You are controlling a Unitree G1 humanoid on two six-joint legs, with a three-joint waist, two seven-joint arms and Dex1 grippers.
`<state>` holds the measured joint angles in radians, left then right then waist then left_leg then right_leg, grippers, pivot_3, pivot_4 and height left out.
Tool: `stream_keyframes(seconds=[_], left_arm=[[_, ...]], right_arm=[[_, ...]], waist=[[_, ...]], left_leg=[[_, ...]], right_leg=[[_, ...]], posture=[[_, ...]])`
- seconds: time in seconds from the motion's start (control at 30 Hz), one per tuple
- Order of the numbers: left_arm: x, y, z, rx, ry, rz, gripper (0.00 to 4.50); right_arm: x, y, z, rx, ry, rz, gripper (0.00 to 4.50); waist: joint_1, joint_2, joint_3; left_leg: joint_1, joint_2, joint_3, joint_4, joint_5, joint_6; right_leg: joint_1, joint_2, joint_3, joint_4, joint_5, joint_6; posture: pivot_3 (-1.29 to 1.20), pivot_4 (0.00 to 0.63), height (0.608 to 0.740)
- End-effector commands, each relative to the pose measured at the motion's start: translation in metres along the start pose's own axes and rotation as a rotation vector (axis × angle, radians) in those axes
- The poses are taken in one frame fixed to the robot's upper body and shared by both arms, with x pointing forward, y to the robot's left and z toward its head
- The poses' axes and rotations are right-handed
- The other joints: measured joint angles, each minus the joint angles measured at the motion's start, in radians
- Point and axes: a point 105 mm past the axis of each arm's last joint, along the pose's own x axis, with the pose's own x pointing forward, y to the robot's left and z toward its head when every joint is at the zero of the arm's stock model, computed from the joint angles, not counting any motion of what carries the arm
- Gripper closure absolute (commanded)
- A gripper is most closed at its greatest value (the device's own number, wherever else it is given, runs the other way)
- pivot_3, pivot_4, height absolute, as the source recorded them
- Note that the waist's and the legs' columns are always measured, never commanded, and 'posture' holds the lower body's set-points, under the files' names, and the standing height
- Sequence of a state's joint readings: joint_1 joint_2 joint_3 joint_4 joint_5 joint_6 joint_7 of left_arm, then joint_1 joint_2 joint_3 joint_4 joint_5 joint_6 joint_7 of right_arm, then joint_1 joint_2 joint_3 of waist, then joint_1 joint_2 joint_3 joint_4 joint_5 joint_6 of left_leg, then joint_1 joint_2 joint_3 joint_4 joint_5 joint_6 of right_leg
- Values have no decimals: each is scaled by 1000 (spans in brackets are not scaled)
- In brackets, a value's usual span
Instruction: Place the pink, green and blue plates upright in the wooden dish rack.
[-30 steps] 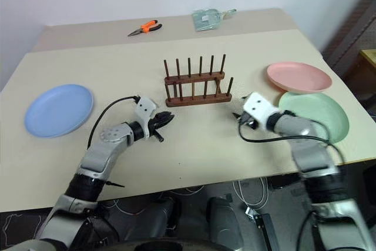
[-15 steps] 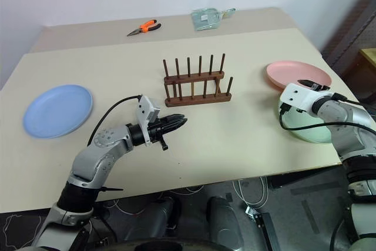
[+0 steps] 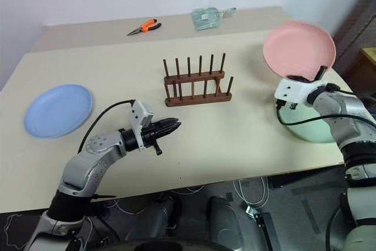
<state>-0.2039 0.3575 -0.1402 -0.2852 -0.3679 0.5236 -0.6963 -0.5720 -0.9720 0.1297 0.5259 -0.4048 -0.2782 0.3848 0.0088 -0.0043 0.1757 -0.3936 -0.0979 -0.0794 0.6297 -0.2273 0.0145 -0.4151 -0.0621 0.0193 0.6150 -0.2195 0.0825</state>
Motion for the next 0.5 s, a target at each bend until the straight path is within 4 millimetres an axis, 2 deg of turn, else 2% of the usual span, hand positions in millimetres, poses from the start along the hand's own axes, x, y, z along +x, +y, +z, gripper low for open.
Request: stream_keyframes(seconds=[0.03,0.07,0.1,0.13,0.2,0.37,0.5], left_arm=[[-6,6,14,29,-46,20,3885],[-6,8,14,31,-47,21,3885],[-6,9,15,35,-46,20,3885],[-6,10,15,38,-45,18,3885],[-6,10,16,43,-44,15,3885],[-5,10,15,47,-42,12,3885],[-7,7,13,46,-39,16,3885]], right_arm=[[-24,-58,102,696,-500,-138,4470],[-38,-60,129,896,-658,-51,4470],[-51,-59,150,1006,-770,46,4470],[-60,-57,164,1075,-834,118,4470],[-69,-53,178,1162,-893,211,4470],[-66,-48,185,1255,-883,297,4470],[-59,-42,185,1283,-855,335,4470]], waist=[[-7,-2,1],[-18,-2,2],[-21,-1,3],[-19,0,3],[-5,0,3],[7,0,3],[5,0,3]], left_leg=[[0,1,-1,0,0,0],[0,2,-1,0,0,0],[0,4,-2,0,0,0],[0,4,-2,0,-1,0],[-2,3,-4,0,-1,0],[-5,3,-3,3,-1,0],[-14,3,-1,3,-1,0]], right_leg=[[0,1,0,0,0,0],[0,2,0,0,1,1],[0,3,0,2,2,4],[-1,3,0,3,2,4],[-1,3,-3,2,2,4],[-2,0,-3,-1,0,0],[-13,0,-3,0,2,0]], posture=[[0,150,729],[0,150,729],[0,150,729],[0,150,729],[0,150,729],[0,150,729],[0,150,729]])
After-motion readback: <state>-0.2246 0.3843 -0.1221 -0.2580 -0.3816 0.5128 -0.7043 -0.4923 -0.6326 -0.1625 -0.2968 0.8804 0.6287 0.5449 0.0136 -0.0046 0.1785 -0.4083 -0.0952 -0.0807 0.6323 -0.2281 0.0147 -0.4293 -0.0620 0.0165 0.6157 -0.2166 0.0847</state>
